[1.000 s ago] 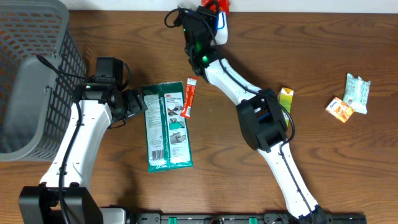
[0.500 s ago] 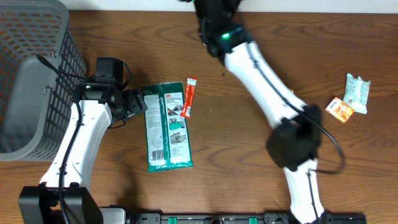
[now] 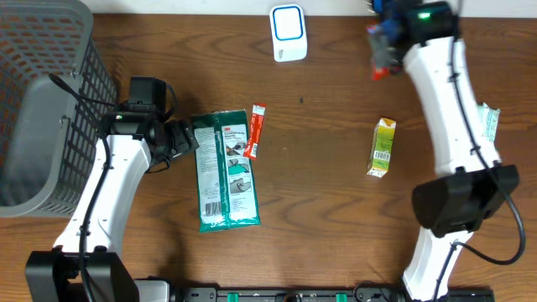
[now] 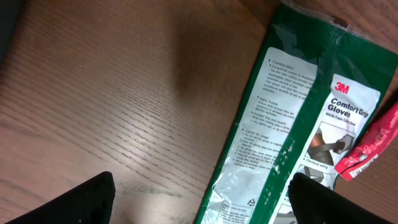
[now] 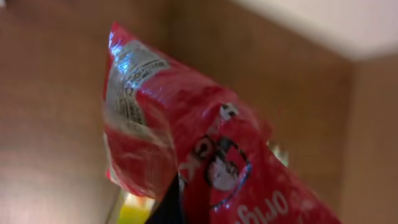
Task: Scan the item barcode
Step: 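Carry the red bag right and drop it on the table's right side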
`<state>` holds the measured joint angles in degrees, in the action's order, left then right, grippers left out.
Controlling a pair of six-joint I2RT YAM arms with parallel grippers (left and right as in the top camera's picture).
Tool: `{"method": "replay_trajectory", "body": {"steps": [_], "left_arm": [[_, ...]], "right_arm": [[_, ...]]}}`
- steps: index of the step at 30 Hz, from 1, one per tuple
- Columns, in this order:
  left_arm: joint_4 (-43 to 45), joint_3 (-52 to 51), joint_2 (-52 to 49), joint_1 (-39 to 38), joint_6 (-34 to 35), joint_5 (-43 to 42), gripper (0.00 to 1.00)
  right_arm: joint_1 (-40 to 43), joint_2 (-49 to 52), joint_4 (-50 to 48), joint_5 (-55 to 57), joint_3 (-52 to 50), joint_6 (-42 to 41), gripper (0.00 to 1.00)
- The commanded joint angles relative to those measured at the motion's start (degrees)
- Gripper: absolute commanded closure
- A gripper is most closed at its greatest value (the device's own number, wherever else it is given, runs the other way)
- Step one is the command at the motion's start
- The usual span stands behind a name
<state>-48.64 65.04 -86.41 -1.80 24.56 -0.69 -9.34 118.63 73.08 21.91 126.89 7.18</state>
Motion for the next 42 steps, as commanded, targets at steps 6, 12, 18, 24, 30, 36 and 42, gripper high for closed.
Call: {"method": "replay_trajectory", "body": {"steps": [6, 12, 18, 24, 30, 36, 42], "left_arm": [[-0.2, 0.5, 0.0, 0.1, -0.5, 0.8, 0.10], [-0.2, 0.5, 0.0, 0.1, -0.5, 0.8, 0.10], [-0.2, 0.5, 0.0, 0.1, -0.5, 0.8, 0.10], [-0.2, 0.5, 0.0, 0.1, -0.5, 0.8, 0.10], [-0.2, 0.5, 0.0, 0.1, -0.5, 0.8, 0.10], [-0.2, 0.5, 0.0, 0.1, -0.5, 0.8, 0.10], [-0.2, 0.5, 0.0, 0.1, -0.5, 0.8, 0.10]], "right_arm": [[11.9, 1.0, 3.5, -6.6, -5.7, -12.4, 0.99], [19.2, 1.0, -2.5, -6.6, -15.9, -14.5, 0.99], [25.0, 1.0, -12.3, -6.6, -26.6, -14.4, 0.99], [30.0, 1.0, -15.7, -7.6, -28.8, -14.4, 0.99], [32.3, 1.0, -15.6, -11.1, -28.8, -14.4, 0.33], [32.3, 0.3, -13.5, -9.8, -26.1, -12.5, 0.06], [30.5, -3.1, -6.4, -11.3, -15.7, -12.9, 0.01]]}}
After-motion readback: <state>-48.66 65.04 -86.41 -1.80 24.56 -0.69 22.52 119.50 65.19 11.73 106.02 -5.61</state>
